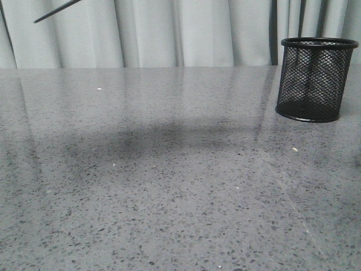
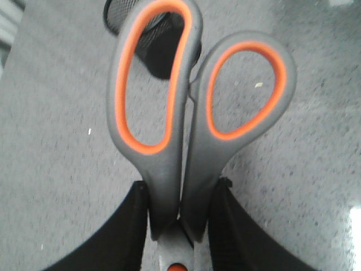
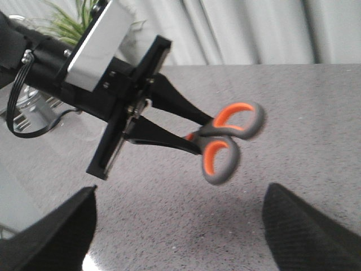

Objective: Put scissors into bucket

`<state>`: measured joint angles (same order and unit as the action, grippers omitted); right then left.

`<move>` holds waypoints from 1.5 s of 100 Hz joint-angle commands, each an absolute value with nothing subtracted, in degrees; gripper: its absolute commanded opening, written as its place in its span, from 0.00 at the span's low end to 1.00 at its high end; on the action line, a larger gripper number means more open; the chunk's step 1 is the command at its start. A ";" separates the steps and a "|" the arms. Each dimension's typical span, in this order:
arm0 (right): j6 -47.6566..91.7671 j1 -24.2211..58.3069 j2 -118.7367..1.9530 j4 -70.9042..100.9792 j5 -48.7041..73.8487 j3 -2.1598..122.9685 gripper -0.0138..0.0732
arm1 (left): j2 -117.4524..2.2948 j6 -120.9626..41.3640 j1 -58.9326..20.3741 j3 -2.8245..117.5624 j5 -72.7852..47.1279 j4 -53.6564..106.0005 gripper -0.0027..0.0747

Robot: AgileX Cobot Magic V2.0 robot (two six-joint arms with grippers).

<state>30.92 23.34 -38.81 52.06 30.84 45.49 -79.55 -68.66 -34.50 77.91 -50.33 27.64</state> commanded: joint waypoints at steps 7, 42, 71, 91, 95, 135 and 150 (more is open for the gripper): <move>33.35 24.24 -43.08 53.88 29.46 49.87 0.87 | -77.37 -68.67 -37.47 79.37 -44.61 29.57 0.01; 33.35 24.24 -45.57 52.41 24.14 49.99 0.87 | -75.57 -68.67 -38.57 79.37 -41.16 29.57 0.01; 33.35 24.24 -48.73 53.14 19.36 49.99 0.87 | -72.28 -68.67 -38.57 79.37 -38.26 29.57 0.01; 33.35 24.24 -51.92 56.78 19.30 50.38 0.87 | -72.21 -68.67 -38.57 79.37 -38.62 30.24 0.01; 33.35 24.24 -52.23 57.00 19.90 51.02 0.87 | -72.21 -68.67 -38.57 79.37 -38.72 30.24 0.01; 33.35 24.24 -57.64 60.17 20.45 55.57 0.87 | -72.21 -68.67 -38.65 79.37 -39.51 34.38 0.01; 33.35 24.24 -60.09 63.28 20.23 55.57 0.85 | -72.21 -68.67 -38.65 79.37 -39.61 35.74 0.01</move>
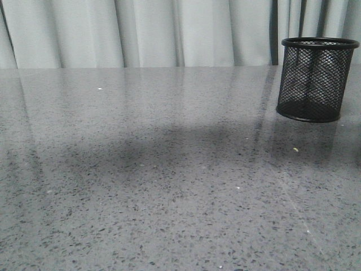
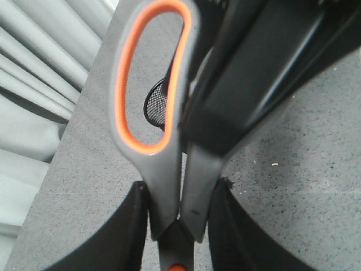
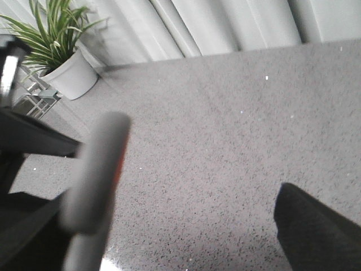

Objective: Put scissors into bucket

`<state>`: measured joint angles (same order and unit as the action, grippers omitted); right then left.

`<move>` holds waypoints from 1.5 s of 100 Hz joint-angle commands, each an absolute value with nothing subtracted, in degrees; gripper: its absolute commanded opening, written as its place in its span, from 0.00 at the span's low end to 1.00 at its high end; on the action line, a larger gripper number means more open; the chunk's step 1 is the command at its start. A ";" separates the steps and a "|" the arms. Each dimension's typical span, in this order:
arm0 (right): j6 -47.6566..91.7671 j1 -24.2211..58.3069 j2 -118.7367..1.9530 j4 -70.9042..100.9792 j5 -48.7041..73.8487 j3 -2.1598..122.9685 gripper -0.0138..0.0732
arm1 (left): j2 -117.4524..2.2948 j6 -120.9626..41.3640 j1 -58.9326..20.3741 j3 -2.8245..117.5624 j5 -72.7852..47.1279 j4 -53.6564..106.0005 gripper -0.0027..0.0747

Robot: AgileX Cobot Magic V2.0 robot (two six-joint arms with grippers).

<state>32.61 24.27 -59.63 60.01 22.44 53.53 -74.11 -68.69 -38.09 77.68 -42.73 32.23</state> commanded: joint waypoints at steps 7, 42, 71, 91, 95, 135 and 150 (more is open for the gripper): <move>33.35 24.24 -60.44 64.03 20.38 55.57 0.79 | -72.21 -68.67 -38.65 79.37 -39.63 35.85 0.01; 33.48 24.24 -60.58 67.70 20.59 55.57 0.08 | -72.06 -68.67 -38.65 79.37 -39.87 36.60 0.01; 38.08 23.57 -58.51 65.24 15.67 56.02 0.08 | -65.64 -68.67 -38.65 79.37 -37.72 36.95 0.57; 38.08 17.63 -55.60 57.56 17.73 59.86 0.08 | -57.61 -66.96 -38.65 79.37 -37.72 36.85 0.52; 38.08 15.87 -55.26 55.82 19.27 61.21 0.08 | -56.00 -64.82 -38.65 79.37 -37.72 36.39 0.46; 36.34 -3.53 -58.15 36.23 44.04 73.07 0.08 | -36.86 -41.33 -38.65 67.29 -33.37 23.89 0.22; 35.42 -4.62 -61.15 32.58 47.45 73.88 0.08 | -30.37 -41.06 -38.65 60.12 -33.37 23.89 0.22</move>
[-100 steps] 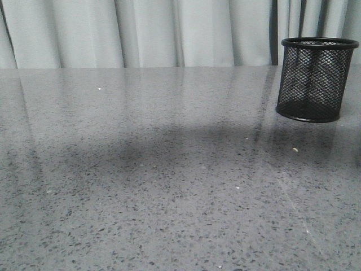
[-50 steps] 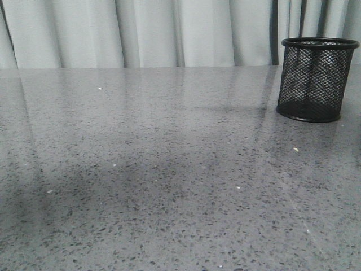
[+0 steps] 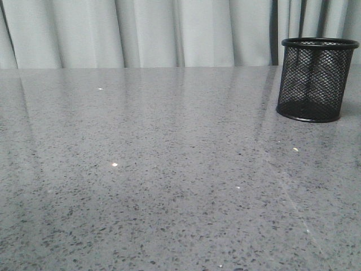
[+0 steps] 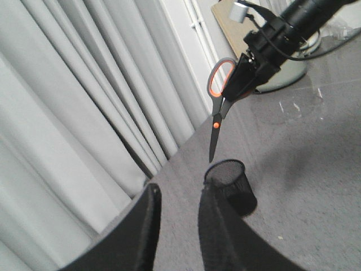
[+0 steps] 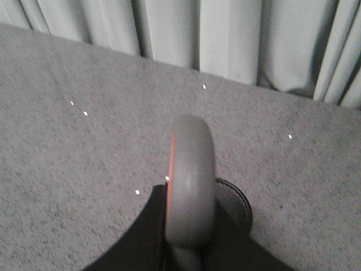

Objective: Put scissors into bucket

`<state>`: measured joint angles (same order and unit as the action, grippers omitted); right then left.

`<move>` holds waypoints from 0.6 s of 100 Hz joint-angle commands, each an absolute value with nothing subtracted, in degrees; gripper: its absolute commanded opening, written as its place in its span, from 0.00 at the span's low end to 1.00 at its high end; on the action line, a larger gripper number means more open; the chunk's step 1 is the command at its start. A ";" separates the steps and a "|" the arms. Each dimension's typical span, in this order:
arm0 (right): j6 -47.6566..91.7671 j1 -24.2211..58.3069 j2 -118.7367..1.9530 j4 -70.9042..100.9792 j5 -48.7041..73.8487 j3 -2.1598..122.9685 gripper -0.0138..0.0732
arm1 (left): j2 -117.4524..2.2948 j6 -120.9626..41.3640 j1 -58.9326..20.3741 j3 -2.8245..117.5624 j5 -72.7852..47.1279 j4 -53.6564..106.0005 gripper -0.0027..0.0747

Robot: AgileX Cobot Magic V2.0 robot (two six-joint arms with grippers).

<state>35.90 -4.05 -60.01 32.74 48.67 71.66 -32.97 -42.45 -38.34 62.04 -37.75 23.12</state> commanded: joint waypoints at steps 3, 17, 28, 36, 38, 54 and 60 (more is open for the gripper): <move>35.42 -4.62 -61.92 32.58 47.47 73.88 0.08 | -29.04 -41.06 -38.65 59.02 -33.37 23.89 0.22; 35.42 -4.62 -65.81 32.49 46.52 73.88 0.08 | -25.13 -41.06 -38.65 55.38 -33.37 24.11 0.22; 35.42 -4.62 -68.53 31.69 44.39 73.88 0.08 | -23.59 -41.03 -38.65 54.78 -33.47 24.20 0.22; 35.42 -4.62 -70.02 30.69 43.11 73.88 0.08 | -23.23 -41.03 -38.65 54.78 -33.47 24.86 0.22; 35.42 -4.62 -70.36 30.58 42.94 73.88 0.08 | -23.11 -41.03 -38.65 54.78 -33.47 24.86 0.22; 35.42 -4.62 -72.94 30.10 40.98 73.88 0.08 | -23.01 -41.03 -38.65 54.78 -33.47 25.29 0.22; 35.42 -4.62 -74.17 30.10 40.28 73.88 0.08 | -23.01 -41.03 -38.65 54.78 -33.47 25.29 0.22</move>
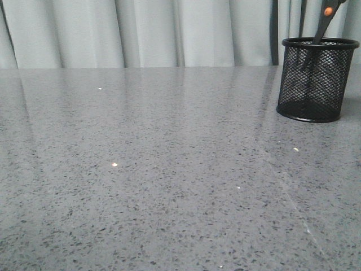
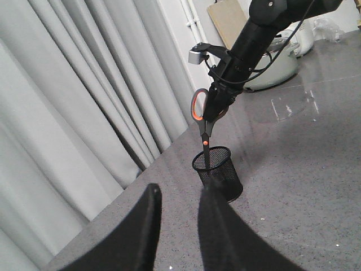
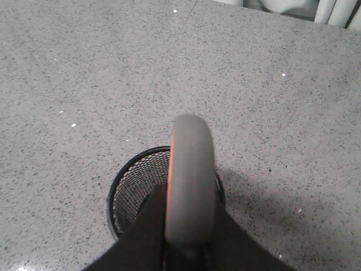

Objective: Put scissors into bucket

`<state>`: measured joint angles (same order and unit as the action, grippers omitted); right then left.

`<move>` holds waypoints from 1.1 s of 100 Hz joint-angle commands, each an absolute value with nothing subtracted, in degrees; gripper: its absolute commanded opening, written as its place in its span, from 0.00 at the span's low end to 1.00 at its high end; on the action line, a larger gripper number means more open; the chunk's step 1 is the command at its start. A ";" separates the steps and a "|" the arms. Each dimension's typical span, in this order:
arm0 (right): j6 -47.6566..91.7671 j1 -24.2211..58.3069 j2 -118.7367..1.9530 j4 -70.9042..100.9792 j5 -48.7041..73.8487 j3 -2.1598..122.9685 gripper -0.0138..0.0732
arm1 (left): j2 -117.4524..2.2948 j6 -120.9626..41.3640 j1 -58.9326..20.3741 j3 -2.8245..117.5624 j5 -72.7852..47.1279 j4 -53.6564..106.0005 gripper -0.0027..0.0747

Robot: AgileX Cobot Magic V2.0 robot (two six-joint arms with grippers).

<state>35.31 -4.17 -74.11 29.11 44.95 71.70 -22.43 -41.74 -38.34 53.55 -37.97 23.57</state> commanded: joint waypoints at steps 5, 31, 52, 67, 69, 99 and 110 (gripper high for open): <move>35.42 -4.50 -75.23 30.10 39.84 73.88 0.08 | -23.01 -41.03 -38.65 54.78 -33.47 25.29 0.22; 35.42 -4.11 -79.17 30.10 39.73 73.88 0.08 | -23.01 -41.03 -38.65 54.78 -33.47 25.29 0.22; 35.42 -2.37 -79.38 30.10 39.35 73.88 0.09 | -23.01 -41.03 -38.65 54.78 -33.47 25.29 0.22; 35.42 -1.12 -80.33 30.00 39.82 73.88 0.14 | -23.01 -41.03 -38.65 54.78 -33.47 25.29 0.22; 35.42 -1.00 -80.48 30.00 39.82 73.88 0.15 | -23.01 -41.03 -38.65 54.78 -33.47 25.29 0.22; 35.42 -1.00 -80.84 30.00 40.08 73.88 0.58 | -23.01 -41.03 -38.65 54.78 -34.36 26.81 0.22; 35.42 -1.00 -80.63 30.00 40.42 73.88 0.61 | -23.01 -41.03 -38.65 54.78 -34.36 27.07 0.22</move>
